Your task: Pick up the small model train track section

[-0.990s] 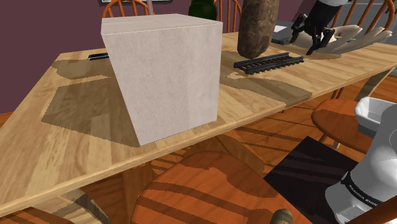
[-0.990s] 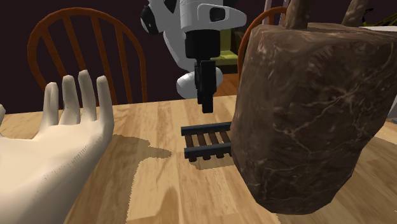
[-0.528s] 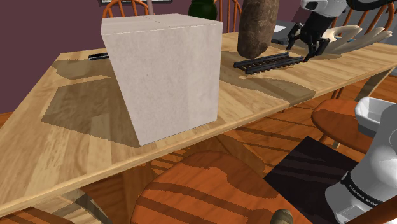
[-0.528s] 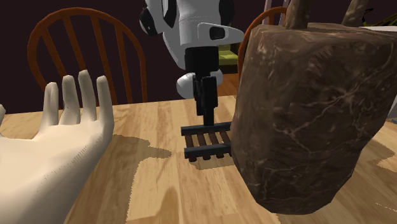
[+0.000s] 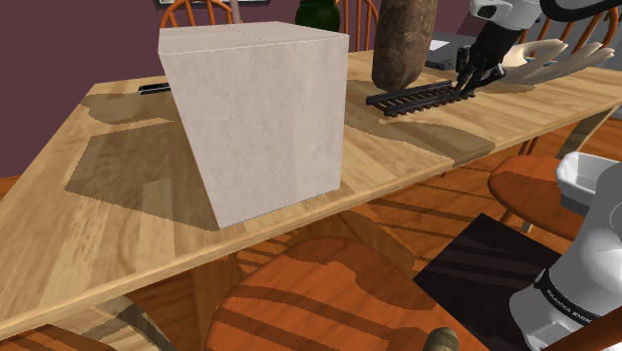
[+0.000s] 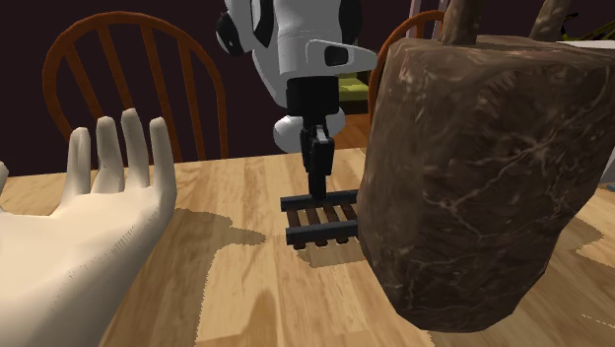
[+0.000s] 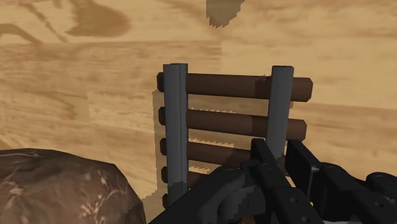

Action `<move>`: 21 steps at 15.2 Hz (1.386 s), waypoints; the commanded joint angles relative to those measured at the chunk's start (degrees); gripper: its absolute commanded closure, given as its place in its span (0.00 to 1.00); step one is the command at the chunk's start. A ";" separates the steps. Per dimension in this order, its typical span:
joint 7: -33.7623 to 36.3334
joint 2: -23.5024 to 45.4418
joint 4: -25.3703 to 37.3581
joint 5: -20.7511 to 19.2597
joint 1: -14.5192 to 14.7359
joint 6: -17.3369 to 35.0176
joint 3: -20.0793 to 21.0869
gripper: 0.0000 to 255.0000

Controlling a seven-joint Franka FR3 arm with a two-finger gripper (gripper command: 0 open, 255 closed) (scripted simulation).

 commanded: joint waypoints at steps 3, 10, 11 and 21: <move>0.03 0.06 -0.29 -0.02 -0.04 -0.03 -0.13 1.00; -0.53 0.43 4.37 1.53 0.64 -4.38 1.45 1.00; -0.64 0.55 5.17 1.77 0.76 -5.06 1.68 1.00; -1.50 1.99 12.06 3.59 1.76 -10.54 3.24 1.00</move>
